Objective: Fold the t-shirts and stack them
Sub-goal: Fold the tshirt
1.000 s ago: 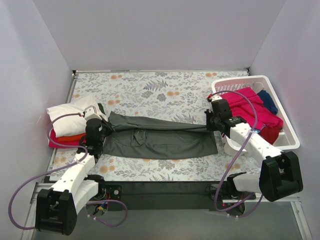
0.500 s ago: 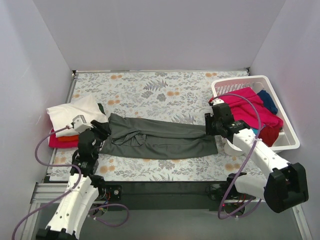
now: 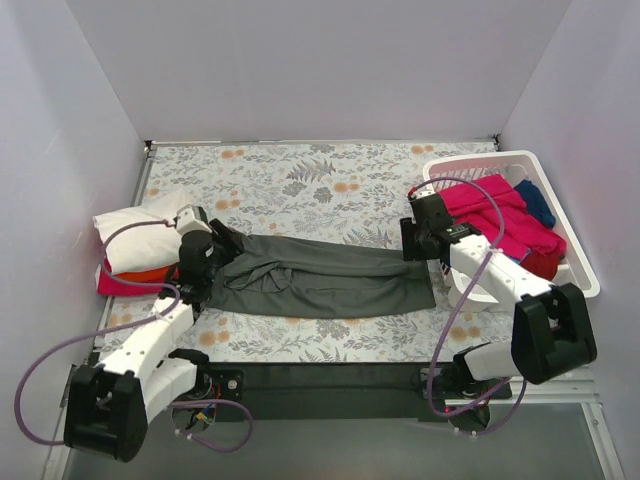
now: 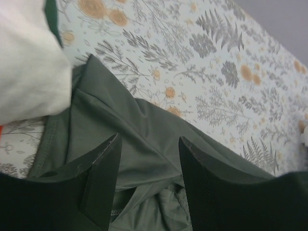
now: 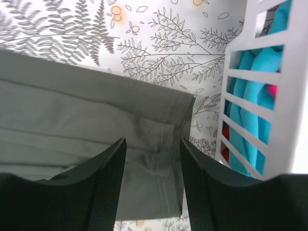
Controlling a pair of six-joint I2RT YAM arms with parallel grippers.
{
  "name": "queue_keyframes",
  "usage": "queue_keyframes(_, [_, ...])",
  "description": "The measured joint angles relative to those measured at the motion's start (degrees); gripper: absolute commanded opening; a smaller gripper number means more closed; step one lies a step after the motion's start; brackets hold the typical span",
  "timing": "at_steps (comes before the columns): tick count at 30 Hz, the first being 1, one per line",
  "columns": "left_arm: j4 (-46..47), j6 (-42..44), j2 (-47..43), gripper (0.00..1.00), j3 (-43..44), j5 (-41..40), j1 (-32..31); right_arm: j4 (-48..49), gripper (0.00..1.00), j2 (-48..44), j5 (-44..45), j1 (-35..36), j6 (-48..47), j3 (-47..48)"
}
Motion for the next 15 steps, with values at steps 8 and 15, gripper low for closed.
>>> queue_keyframes(8, [6.93, 3.26, 17.44, 0.50, 7.91, -1.64, -13.44, 1.38, 0.31, 7.34, 1.11, 0.00, -0.20, -0.24])
queue_keyframes(15, [10.51, 5.16, 27.93, 0.51, 9.79, -1.42, -17.29, 2.16, 0.26, 4.57, -3.50, 0.07, -0.24, -5.11])
